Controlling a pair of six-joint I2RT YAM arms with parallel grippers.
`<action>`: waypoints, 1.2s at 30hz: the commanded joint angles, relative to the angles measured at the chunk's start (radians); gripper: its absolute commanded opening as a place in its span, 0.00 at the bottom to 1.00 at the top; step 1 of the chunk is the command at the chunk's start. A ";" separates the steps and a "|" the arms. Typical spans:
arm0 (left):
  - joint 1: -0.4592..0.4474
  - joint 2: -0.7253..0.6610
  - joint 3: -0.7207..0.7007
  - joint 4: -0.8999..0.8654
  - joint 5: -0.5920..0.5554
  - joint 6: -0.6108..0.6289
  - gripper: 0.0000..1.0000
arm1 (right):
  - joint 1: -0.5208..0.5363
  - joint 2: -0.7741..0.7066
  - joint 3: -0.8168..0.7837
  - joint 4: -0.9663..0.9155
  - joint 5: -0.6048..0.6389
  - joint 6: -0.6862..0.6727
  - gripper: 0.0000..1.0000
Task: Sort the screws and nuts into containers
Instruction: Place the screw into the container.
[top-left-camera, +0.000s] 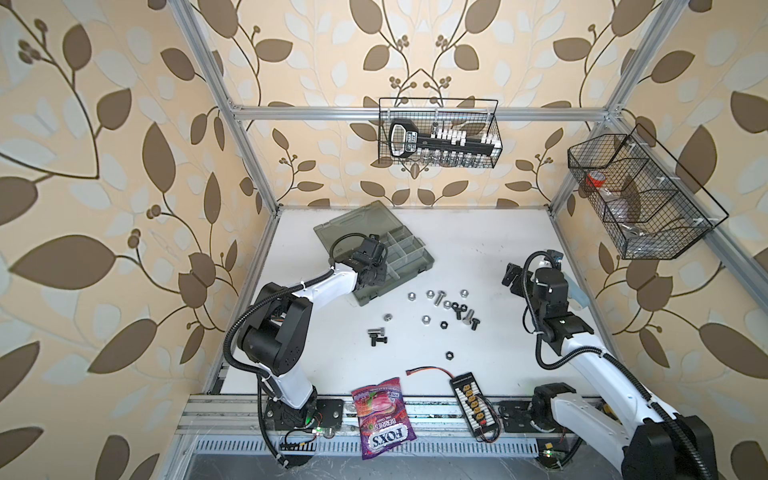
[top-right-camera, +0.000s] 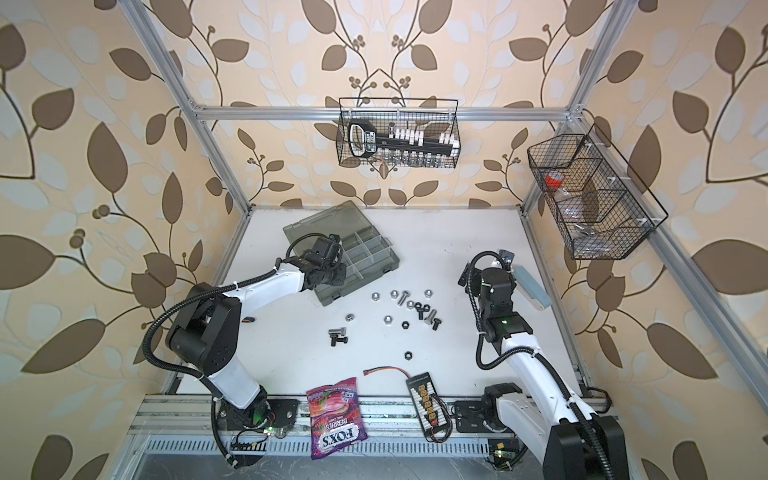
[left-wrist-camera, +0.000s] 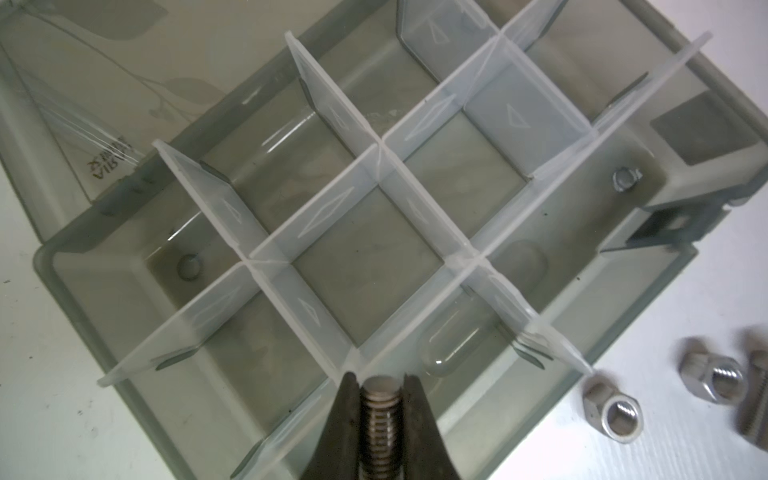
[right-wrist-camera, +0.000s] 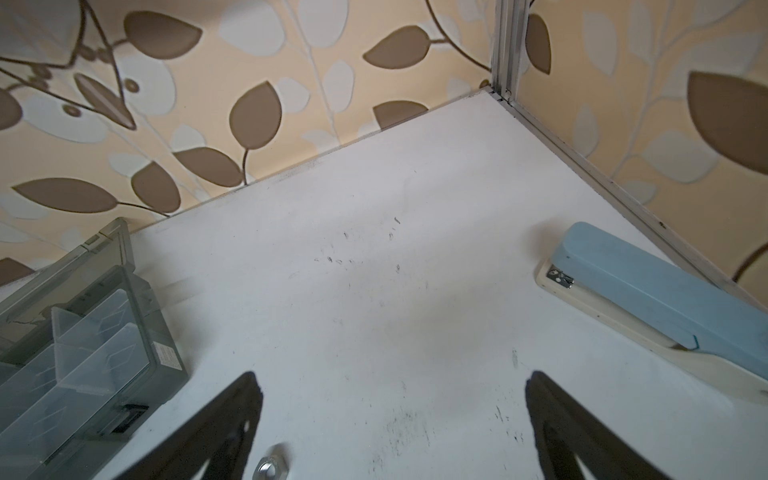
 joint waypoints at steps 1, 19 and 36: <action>-0.001 0.000 0.003 0.046 0.024 0.053 0.00 | 0.003 0.007 0.002 0.013 -0.010 0.012 1.00; -0.001 0.014 0.040 0.021 0.028 0.052 0.43 | 0.004 0.002 -0.003 0.019 -0.004 0.010 1.00; -0.038 -0.417 -0.197 -0.162 0.178 0.070 0.51 | 0.004 0.029 0.005 0.022 -0.003 0.012 1.00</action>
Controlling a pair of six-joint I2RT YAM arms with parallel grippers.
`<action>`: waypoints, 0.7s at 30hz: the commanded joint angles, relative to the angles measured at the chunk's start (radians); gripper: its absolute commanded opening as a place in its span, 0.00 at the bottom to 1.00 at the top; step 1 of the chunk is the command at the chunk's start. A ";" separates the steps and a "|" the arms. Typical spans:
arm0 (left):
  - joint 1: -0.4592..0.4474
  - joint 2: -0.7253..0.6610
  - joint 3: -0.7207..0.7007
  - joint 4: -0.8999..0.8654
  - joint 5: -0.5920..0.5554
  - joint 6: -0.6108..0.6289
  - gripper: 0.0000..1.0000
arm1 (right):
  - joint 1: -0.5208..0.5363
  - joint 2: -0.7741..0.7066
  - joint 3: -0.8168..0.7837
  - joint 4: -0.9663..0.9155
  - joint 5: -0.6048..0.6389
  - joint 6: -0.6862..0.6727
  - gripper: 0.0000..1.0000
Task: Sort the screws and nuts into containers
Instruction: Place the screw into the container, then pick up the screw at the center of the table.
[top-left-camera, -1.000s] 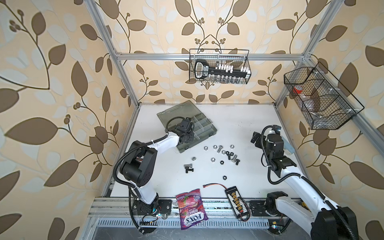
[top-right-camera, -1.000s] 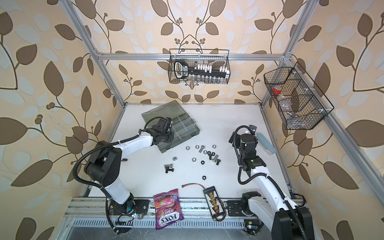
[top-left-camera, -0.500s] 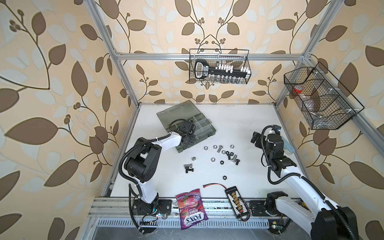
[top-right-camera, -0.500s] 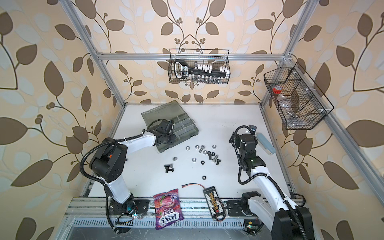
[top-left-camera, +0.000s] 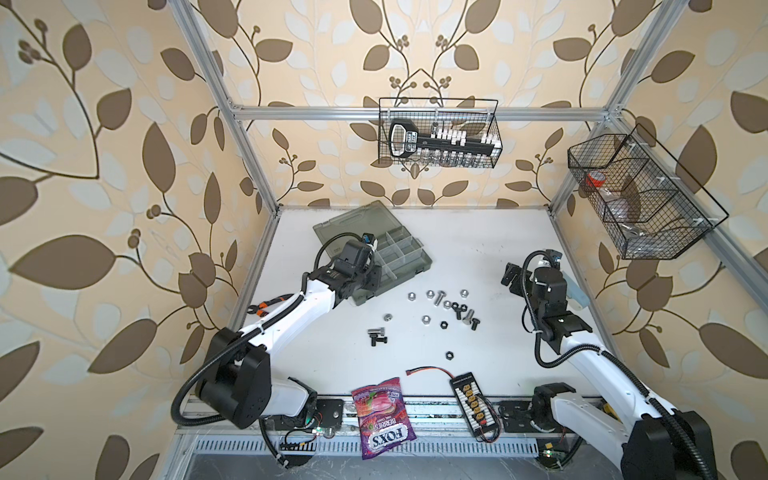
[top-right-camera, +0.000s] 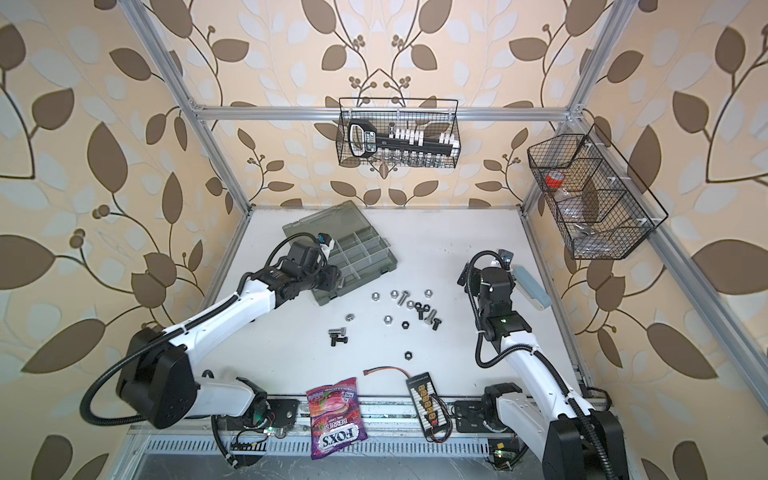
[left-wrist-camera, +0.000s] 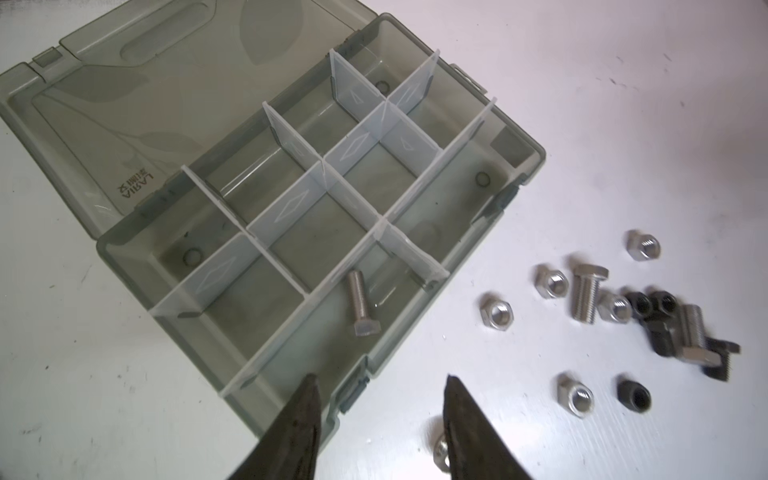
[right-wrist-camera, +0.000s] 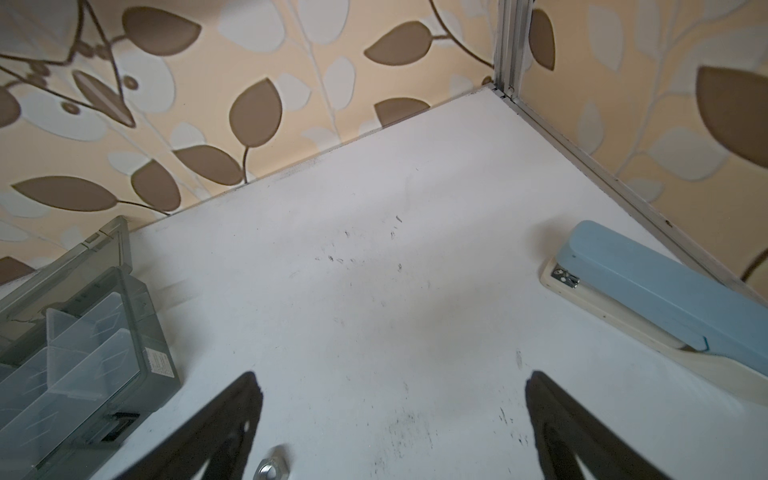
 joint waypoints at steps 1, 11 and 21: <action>-0.037 -0.062 -0.071 -0.104 0.025 0.017 0.51 | 0.003 0.015 0.008 0.005 0.004 0.009 0.99; -0.111 -0.140 -0.206 -0.151 -0.014 -0.183 0.72 | 0.004 0.006 0.008 -0.003 -0.002 0.007 1.00; -0.195 -0.085 -0.217 -0.249 -0.076 -0.348 0.74 | 0.003 -0.019 0.001 -0.008 0.007 0.004 1.00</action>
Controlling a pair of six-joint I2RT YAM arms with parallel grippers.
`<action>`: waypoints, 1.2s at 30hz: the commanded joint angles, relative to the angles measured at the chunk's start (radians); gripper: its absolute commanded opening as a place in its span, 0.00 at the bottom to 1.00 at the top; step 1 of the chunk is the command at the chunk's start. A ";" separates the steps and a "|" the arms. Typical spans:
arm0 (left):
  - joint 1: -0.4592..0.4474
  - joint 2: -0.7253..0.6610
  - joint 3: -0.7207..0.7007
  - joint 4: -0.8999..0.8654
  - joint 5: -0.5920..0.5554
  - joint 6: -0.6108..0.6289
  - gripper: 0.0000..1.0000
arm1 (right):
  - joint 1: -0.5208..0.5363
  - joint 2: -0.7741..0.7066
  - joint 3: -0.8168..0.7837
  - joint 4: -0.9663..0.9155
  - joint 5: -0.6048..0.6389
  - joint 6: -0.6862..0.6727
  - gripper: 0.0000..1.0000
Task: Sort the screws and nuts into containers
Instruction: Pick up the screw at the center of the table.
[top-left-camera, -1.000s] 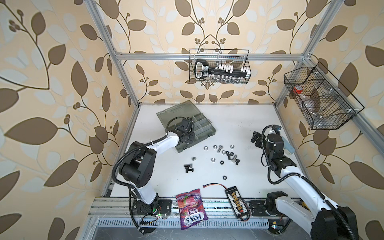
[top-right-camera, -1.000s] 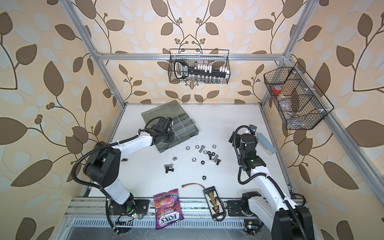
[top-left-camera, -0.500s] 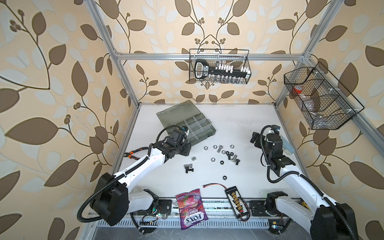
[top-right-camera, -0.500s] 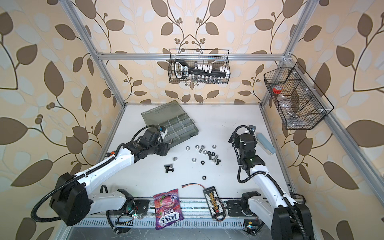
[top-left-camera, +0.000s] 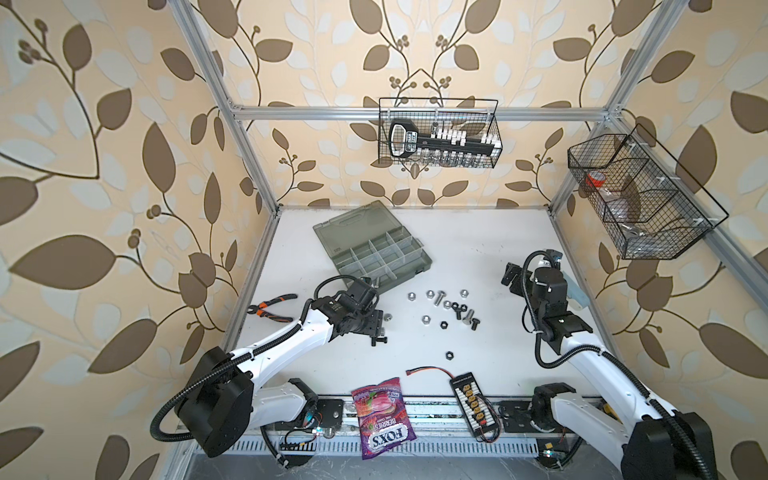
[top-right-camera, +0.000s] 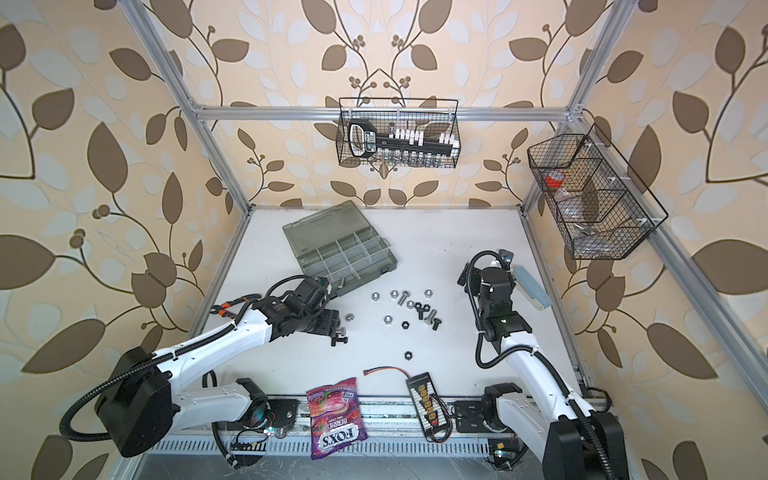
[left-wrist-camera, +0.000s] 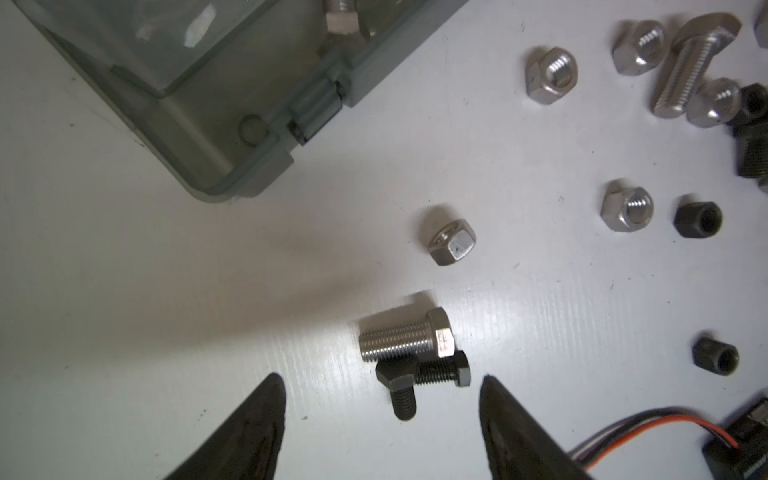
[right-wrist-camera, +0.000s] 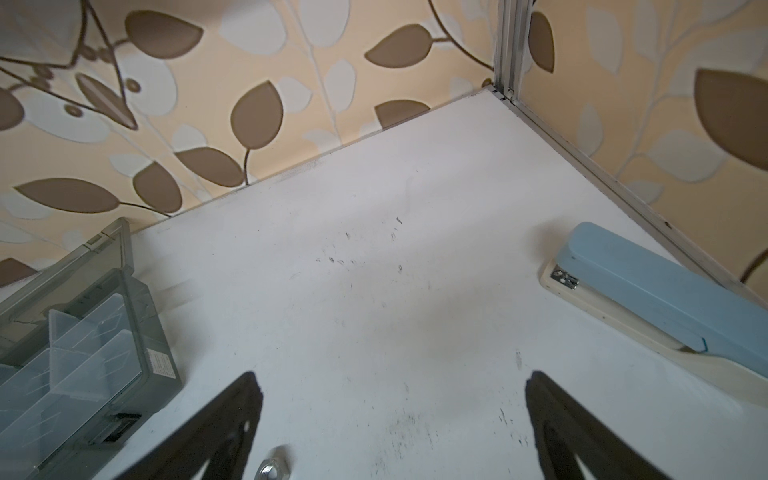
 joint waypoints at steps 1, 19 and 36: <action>-0.038 0.029 0.019 -0.072 -0.062 -0.063 0.74 | 0.003 -0.007 0.003 -0.010 0.009 0.005 0.99; -0.065 0.203 0.084 -0.015 -0.097 -0.037 0.73 | 0.004 -0.014 -0.001 -0.011 0.013 0.006 1.00; -0.066 0.250 0.098 0.014 -0.234 -0.092 0.64 | 0.003 -0.009 -0.002 -0.007 0.006 0.006 1.00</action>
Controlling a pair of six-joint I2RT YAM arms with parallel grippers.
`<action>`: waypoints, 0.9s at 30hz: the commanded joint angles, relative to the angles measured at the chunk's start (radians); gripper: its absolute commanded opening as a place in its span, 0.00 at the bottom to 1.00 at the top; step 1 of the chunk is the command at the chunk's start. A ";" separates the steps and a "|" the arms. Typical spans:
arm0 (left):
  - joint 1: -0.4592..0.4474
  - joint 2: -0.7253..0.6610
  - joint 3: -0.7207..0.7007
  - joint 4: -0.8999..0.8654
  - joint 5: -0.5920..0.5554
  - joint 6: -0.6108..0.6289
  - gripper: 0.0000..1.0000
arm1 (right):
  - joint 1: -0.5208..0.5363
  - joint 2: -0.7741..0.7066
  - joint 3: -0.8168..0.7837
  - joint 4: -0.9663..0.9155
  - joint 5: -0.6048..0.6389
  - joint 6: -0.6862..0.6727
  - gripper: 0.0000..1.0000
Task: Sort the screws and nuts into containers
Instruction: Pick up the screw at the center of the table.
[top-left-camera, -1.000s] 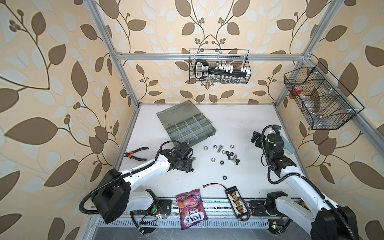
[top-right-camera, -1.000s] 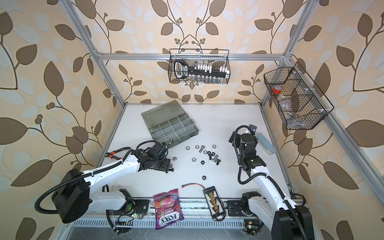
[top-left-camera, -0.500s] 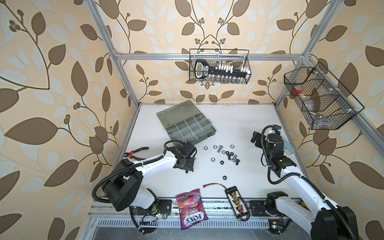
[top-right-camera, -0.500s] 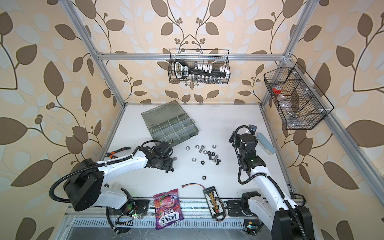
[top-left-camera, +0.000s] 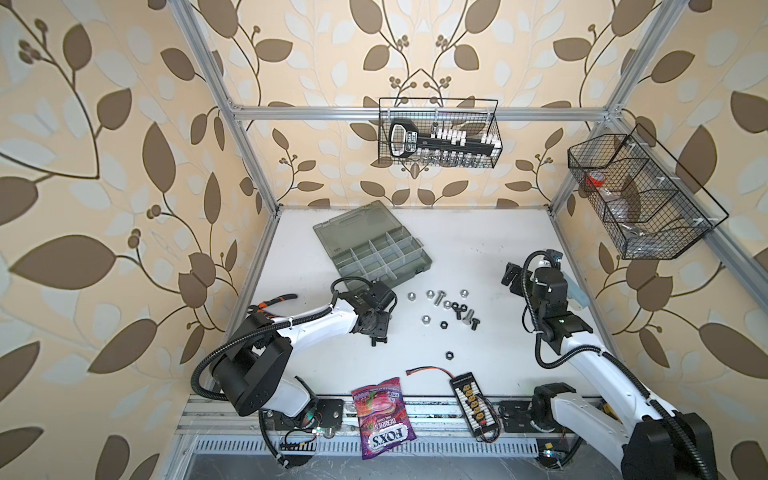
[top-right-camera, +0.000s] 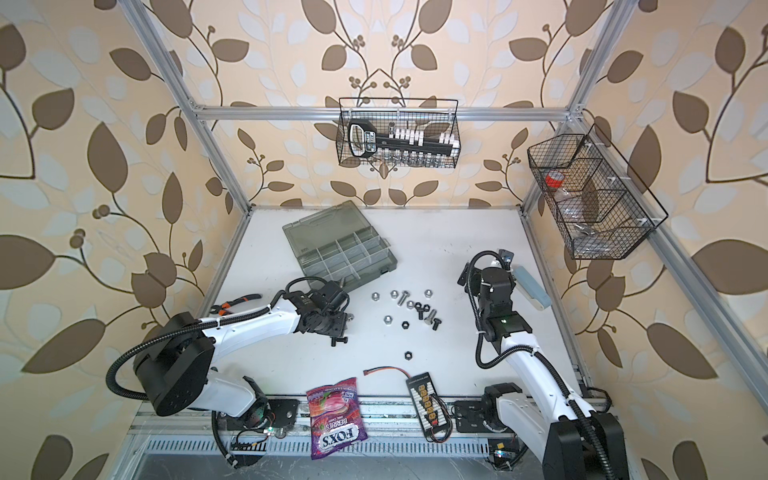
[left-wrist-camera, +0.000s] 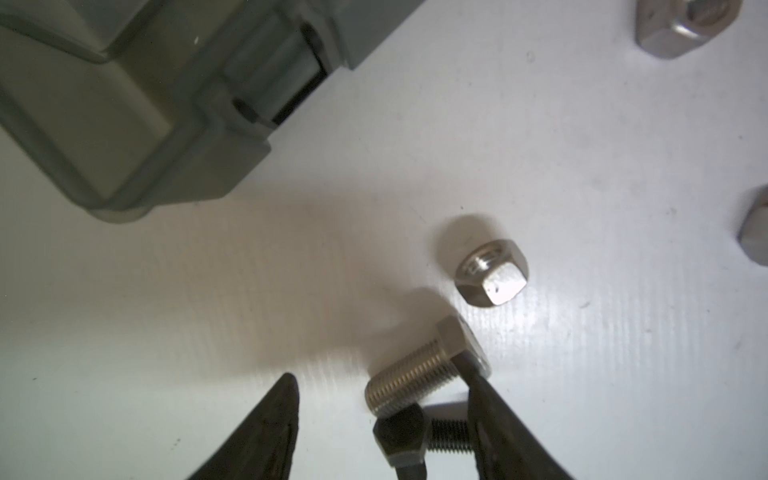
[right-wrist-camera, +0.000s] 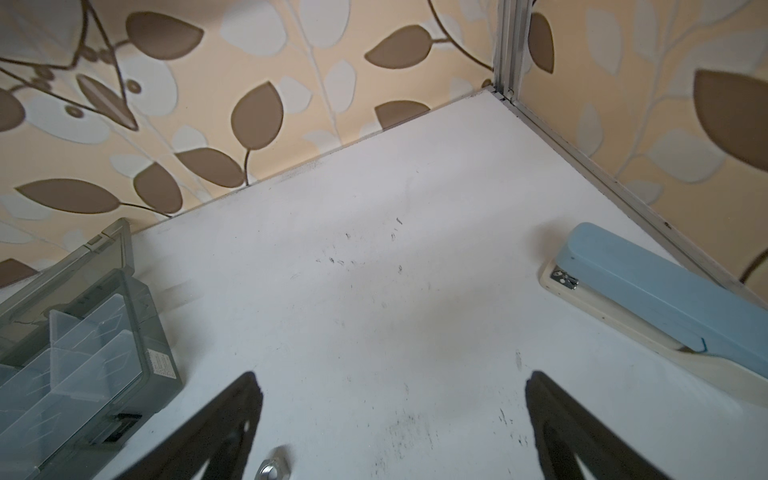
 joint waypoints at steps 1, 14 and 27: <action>-0.005 0.011 0.025 -0.005 -0.112 -0.031 0.64 | 0.003 -0.009 -0.002 -0.006 0.003 0.006 1.00; -0.005 0.006 0.039 0.079 0.065 0.076 0.61 | 0.004 -0.014 -0.004 -0.005 0.001 0.009 1.00; -0.005 0.038 0.008 0.064 0.084 0.052 0.47 | 0.003 -0.019 -0.005 -0.007 0.007 0.009 1.00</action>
